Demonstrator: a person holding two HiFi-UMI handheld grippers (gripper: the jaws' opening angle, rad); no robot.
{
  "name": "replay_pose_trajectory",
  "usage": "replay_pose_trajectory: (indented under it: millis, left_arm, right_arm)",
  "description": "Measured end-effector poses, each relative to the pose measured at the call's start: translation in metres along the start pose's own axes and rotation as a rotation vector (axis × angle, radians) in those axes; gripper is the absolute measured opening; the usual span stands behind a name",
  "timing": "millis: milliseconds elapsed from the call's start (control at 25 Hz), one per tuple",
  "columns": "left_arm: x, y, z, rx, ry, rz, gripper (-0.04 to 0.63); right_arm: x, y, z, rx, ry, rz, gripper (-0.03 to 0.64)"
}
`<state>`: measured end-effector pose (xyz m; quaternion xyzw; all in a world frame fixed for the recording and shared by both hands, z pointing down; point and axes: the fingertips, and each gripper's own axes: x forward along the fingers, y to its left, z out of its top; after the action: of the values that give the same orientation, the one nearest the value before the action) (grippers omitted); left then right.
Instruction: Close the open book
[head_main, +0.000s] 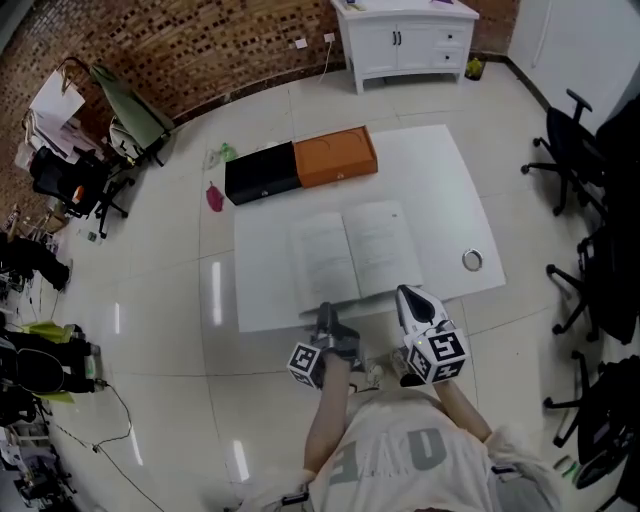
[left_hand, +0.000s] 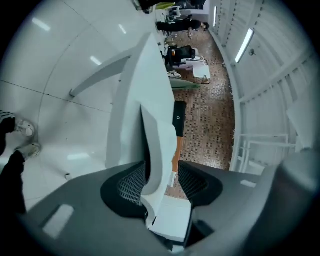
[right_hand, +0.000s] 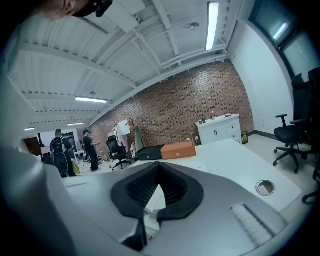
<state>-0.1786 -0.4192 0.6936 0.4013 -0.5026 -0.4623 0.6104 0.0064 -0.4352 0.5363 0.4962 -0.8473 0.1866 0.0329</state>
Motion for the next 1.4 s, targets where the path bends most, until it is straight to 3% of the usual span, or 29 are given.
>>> replay_pose_trajectory:
  millis: [160, 440, 680, 800, 920, 1080, 1240, 1400]
  left_arm:
    - [0.009, 0.014, 0.009, -0.031, -0.045, 0.044, 0.222]
    - [0.024, 0.003, 0.047, -0.010, -0.144, 0.012, 0.204]
    - [0.019, 0.003, 0.046, 0.134, -0.181, 0.051, 0.137]
    - [0.014, -0.022, 0.037, 0.327, -0.187, 0.007, 0.122]
    - [0.012, -0.059, 0.013, 0.602, -0.146, -0.049, 0.103]
    - [0.011, -0.092, -0.028, 0.972, -0.094, -0.057, 0.097]
    - [0.017, -0.103, -0.083, 1.286, 0.027, -0.077, 0.098]
    - [0.031, -0.078, -0.135, 1.540, 0.208, -0.073, 0.097]
  right_arm:
    - [0.000, -0.008, -0.002, -0.001, 0.011, -0.019, 0.005]
    - [0.000, -0.022, -0.002, -0.005, 0.020, -0.039, 0.005]
    - [-0.005, -0.038, 0.002, 0.010, 0.010, -0.071, 0.005]
    - [-0.007, -0.040, 0.002, 0.009, 0.012, -0.067, 0.005]
    - [-0.006, -0.038, 0.001, 0.005, 0.014, -0.049, 0.005]
    - [-0.004, -0.026, -0.003, -0.003, 0.021, -0.019, 0.005]
    - [-0.008, -0.022, -0.004, -0.005, 0.021, -0.017, 0.005]
    - [-0.017, -0.028, -0.006, 0.011, 0.016, -0.053, 0.005]
